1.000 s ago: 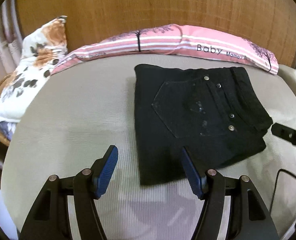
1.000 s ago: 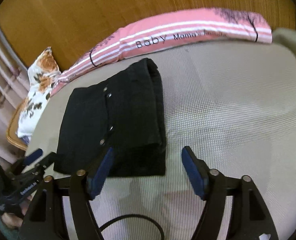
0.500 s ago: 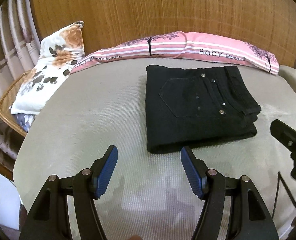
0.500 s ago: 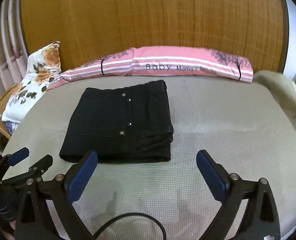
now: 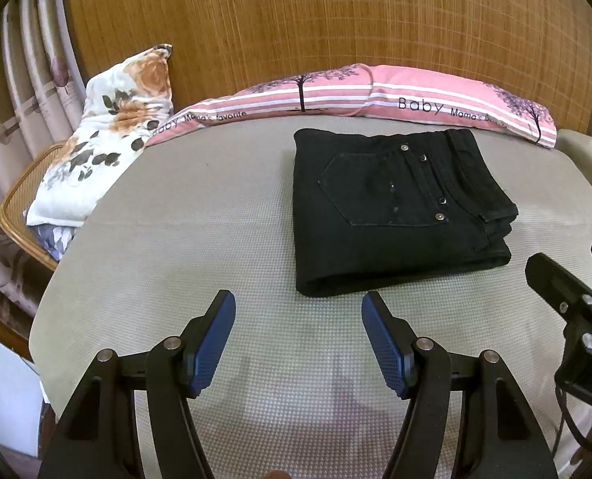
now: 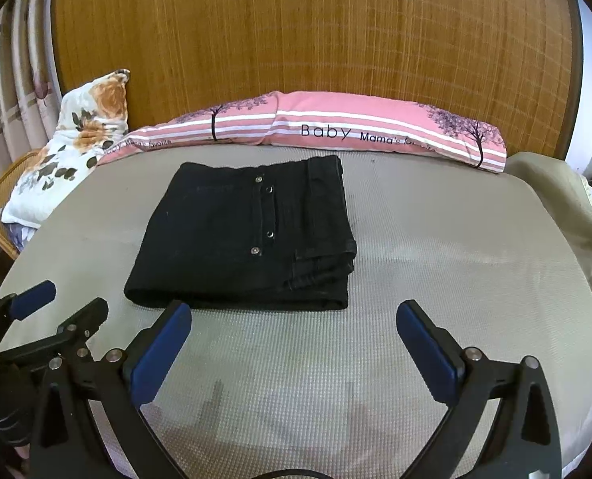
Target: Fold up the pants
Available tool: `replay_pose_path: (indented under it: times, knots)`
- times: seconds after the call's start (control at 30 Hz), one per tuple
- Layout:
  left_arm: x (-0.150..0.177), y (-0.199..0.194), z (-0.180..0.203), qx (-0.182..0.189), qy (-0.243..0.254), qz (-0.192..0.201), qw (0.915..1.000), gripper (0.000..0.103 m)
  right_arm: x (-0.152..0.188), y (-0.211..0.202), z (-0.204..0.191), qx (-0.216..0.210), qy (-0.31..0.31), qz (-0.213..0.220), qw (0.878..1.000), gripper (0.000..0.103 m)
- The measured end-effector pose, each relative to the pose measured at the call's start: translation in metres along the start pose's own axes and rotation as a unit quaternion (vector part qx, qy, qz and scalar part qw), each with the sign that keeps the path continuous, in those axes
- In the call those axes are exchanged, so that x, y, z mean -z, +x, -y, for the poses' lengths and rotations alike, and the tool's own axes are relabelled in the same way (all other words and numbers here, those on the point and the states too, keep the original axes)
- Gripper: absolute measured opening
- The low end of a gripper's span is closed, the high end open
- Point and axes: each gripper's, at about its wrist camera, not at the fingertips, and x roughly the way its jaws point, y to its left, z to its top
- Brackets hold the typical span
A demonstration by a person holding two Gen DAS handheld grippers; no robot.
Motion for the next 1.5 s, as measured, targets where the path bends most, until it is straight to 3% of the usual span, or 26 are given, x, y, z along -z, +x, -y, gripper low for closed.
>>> replay_pose_path:
  times: [1.5]
  knots:
    - [0.001,0.010,0.004,0.007,0.003,-0.010,0.9999,0.067,0.010,0.014,-0.008,-0.008,-0.007,-0.033,0.999,0.102]
